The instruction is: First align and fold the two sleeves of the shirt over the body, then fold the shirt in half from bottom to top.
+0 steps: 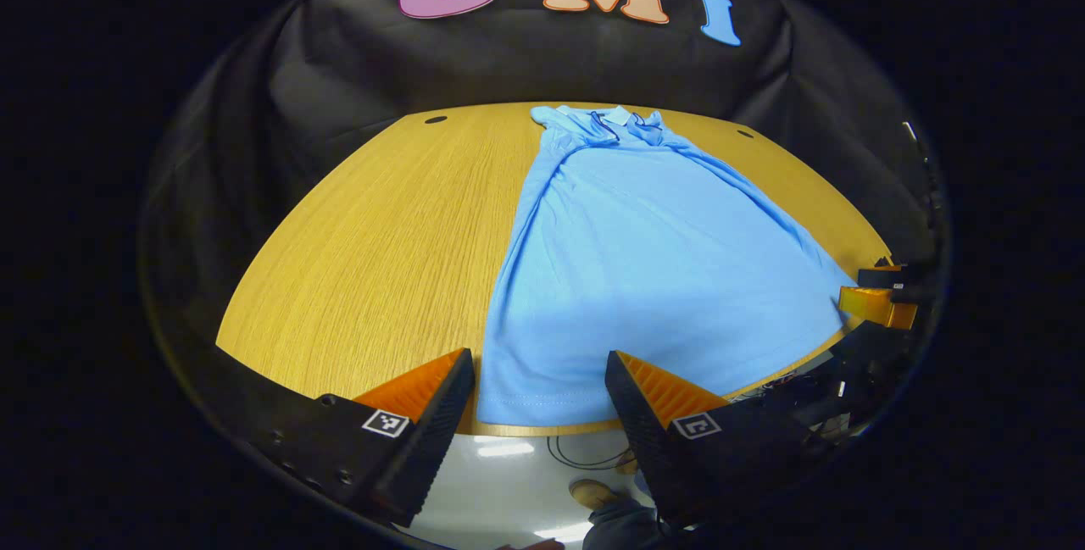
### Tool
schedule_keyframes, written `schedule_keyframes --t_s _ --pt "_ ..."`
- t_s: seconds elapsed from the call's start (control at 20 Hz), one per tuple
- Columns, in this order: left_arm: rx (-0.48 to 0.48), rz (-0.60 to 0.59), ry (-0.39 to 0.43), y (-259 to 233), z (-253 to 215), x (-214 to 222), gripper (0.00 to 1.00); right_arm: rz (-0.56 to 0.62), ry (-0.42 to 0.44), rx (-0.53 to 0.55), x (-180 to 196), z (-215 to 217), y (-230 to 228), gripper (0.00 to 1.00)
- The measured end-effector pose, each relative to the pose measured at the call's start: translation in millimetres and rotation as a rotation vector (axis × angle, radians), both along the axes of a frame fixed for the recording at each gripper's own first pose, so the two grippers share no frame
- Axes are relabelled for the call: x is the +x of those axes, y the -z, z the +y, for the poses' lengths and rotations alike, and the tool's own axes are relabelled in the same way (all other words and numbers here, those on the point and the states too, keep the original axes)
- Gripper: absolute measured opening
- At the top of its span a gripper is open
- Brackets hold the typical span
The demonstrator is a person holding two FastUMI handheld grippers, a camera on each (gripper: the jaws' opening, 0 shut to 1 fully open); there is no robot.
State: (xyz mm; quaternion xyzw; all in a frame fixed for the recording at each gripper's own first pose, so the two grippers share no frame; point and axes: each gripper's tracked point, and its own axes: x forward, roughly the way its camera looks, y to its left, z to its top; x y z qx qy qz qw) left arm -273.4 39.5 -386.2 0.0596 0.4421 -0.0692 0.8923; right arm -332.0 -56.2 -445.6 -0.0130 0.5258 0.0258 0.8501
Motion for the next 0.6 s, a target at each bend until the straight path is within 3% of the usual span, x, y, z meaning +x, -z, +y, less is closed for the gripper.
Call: schedule_keyframes --t_s 0.15,0.25,0.3,0.35,0.45,0.5,0.55,0.6 --pt "-0.021 -0.037 0.018 0.6 -7.1 1.7 0.9 0.0 0.022 0.026 4.6 4.1 1.1 0.98" --pt "-0.046 -0.068 0.015 1.5 -13.0 3.7 0.67 0.003 -0.004 0.039 4.1 12.7 1.7 0.87" --pt "-0.06 -0.075 0.019 2.5 -16.6 3.7 0.51 0.0 -0.017 0.046 4.9 17.7 1.8 0.8" --pt "-0.074 -0.079 0.016 3.1 -18.5 3.5 0.46 0.002 -0.024 0.055 3.2 21.8 1.4 0.66" --pt "-0.122 -0.079 -0.003 2.0 -23.4 1.7 0.23 -0.002 -0.032 0.075 2.7 31.1 3.6 0.36" --pt "-0.14 -0.077 -0.023 -1.7 -23.8 2.6 0.01 -0.01 -0.035 0.072 2.8 32.0 1.4 0.2" --pt "-0.145 -0.056 -0.031 3.1 -24.9 3.1 0.0 -0.007 -0.041 0.073 1.5 32.7 -0.7 0.11" --pt "-0.138 -0.026 -0.031 4.5 -24.7 2.6 0.0 -0.017 -0.028 0.073 2.4 33.2 -2.5 0.11"
